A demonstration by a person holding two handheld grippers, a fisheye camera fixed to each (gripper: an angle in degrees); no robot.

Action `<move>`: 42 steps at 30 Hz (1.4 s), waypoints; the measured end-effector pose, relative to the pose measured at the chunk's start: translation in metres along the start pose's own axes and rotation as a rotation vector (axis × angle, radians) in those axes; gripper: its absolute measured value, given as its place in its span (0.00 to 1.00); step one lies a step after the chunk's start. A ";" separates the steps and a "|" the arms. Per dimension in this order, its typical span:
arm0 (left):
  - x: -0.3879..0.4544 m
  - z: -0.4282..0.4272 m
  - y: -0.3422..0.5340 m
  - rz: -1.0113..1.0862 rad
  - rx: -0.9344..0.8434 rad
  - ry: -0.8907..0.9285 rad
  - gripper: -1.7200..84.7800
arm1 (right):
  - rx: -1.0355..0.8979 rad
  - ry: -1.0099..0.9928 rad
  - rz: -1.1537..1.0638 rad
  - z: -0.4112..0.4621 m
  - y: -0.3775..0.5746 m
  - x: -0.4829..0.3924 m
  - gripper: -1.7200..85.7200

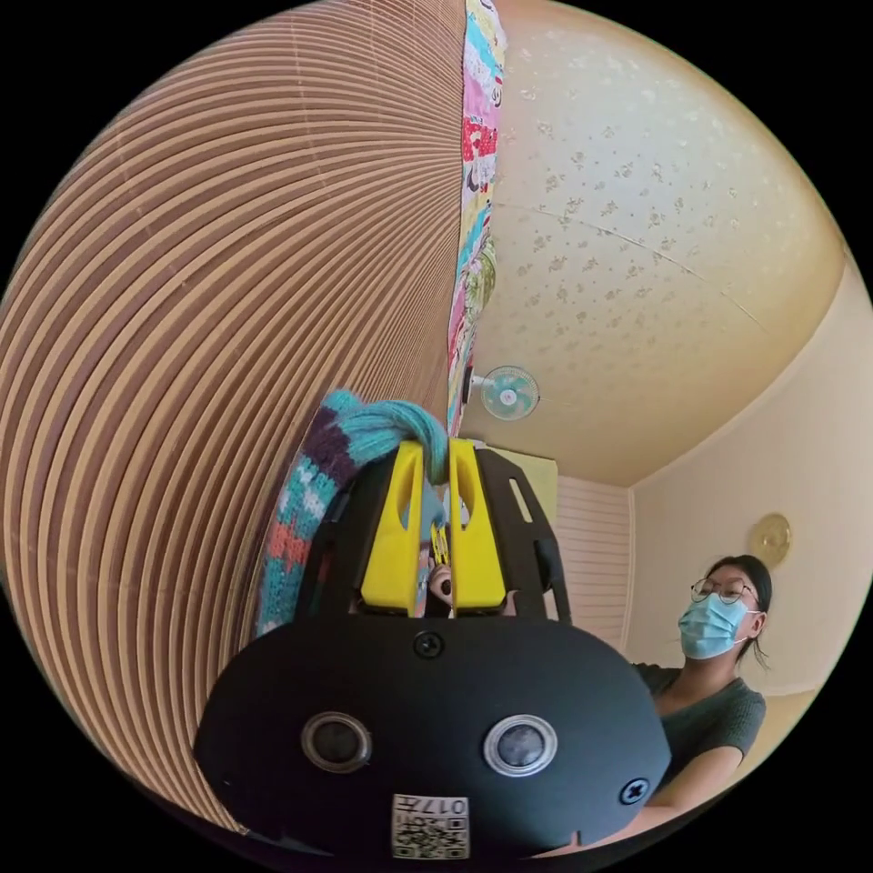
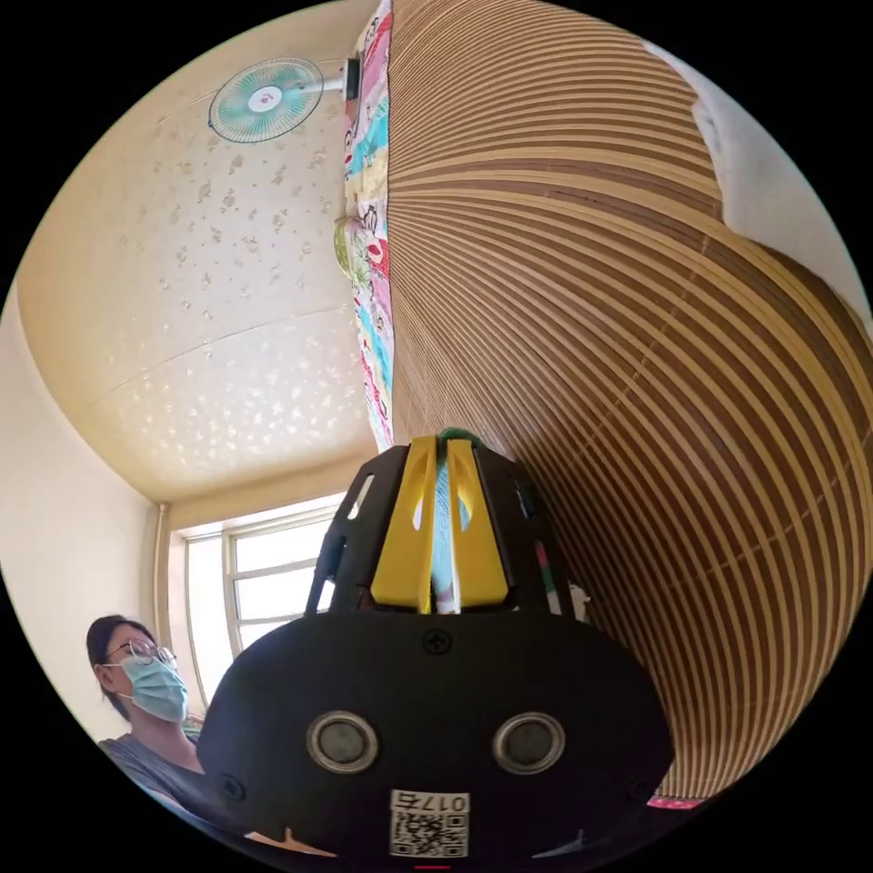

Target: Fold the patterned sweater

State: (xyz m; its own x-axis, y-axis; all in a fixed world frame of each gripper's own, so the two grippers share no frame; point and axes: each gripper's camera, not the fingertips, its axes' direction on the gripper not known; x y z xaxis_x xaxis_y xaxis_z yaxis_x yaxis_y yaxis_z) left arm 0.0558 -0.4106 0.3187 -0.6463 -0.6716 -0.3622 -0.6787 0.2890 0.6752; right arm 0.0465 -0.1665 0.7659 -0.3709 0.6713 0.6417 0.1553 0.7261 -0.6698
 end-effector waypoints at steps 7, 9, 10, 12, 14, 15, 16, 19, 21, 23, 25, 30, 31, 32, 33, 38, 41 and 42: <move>0.042 -0.049 0.046 0.192 0.178 -0.130 0.21 | 0.016 0.294 -0.267 0.000 0.038 -0.056 0.07; 0.050 -0.064 0.071 0.199 0.201 -0.342 0.21 | -0.006 0.463 -0.362 0.008 0.061 -0.080 0.08; 0.047 -0.068 0.088 0.191 0.195 -0.490 0.21 | -0.038 0.565 -0.407 0.020 0.078 -0.093 0.09; 0.028 -0.064 0.111 0.132 0.143 -0.632 0.23 | -0.103 0.662 -0.449 0.045 0.107 -0.104 0.09; 0.000 -0.059 0.134 0.057 0.100 -0.615 0.24 | -0.245 0.678 -0.485 0.089 0.145 -0.110 0.10; -0.015 -0.056 0.151 0.016 0.114 -0.570 0.24 | -0.280 0.675 -0.482 0.101 0.154 -0.110 0.10; -0.028 -0.053 0.167 -0.012 0.148 -0.536 0.24 | -0.347 0.663 -0.474 0.125 0.171 -0.111 0.12; -0.063 -0.029 0.184 -0.063 0.116 -0.466 0.22 | -0.525 0.608 -0.500 0.188 0.210 -0.119 0.15; -0.080 -0.026 0.193 -0.109 0.190 -0.484 0.19 | -0.646 0.606 -0.515 0.229 0.229 -0.123 0.18; -0.092 -0.024 0.195 -0.153 0.234 -0.438 0.17 | -0.838 0.592 -0.513 0.279 0.248 -0.129 0.21; -0.076 -0.015 0.195 -0.034 0.257 -0.381 0.13 | -0.904 0.530 -0.548 0.299 0.259 -0.145 0.22; 0.023 0.059 0.194 0.398 0.058 -0.496 0.12 | -0.971 0.473 -0.610 0.312 0.263 -0.192 0.27; 0.051 0.088 0.200 0.520 -0.006 -0.553 0.12 | -0.999 0.432 -0.586 0.306 0.257 -0.200 0.29; 0.064 0.105 0.204 0.584 -0.041 -0.581 0.12 | -1.027 0.400 -0.585 0.298 0.252 -0.211 0.30; 0.087 0.142 0.216 0.716 -0.116 -0.644 0.12 | -1.041 0.403 -0.591 0.293 0.249 -0.216 0.30; 0.119 0.283 0.291 1.207 -0.382 -0.867 0.12 | -1.143 0.921 -0.945 0.224 0.254 -0.243 0.19; 0.112 0.332 0.327 1.358 -0.449 -0.859 0.12 | -1.080 1.035 -1.051 0.159 0.244 -0.227 0.12; 0.110 0.340 0.336 1.391 -0.456 -0.819 0.13 | -1.062 0.991 -1.026 0.142 0.235 -0.224 0.12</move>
State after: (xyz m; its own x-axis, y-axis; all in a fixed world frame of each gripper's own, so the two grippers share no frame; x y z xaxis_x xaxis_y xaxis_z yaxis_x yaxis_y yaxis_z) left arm -0.3617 -0.1554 0.2876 -0.7257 0.4585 0.5129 0.5817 0.0109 0.8133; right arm 0.0365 -0.1671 0.4116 -0.1145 -0.5319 0.8390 0.8559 0.3760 0.3552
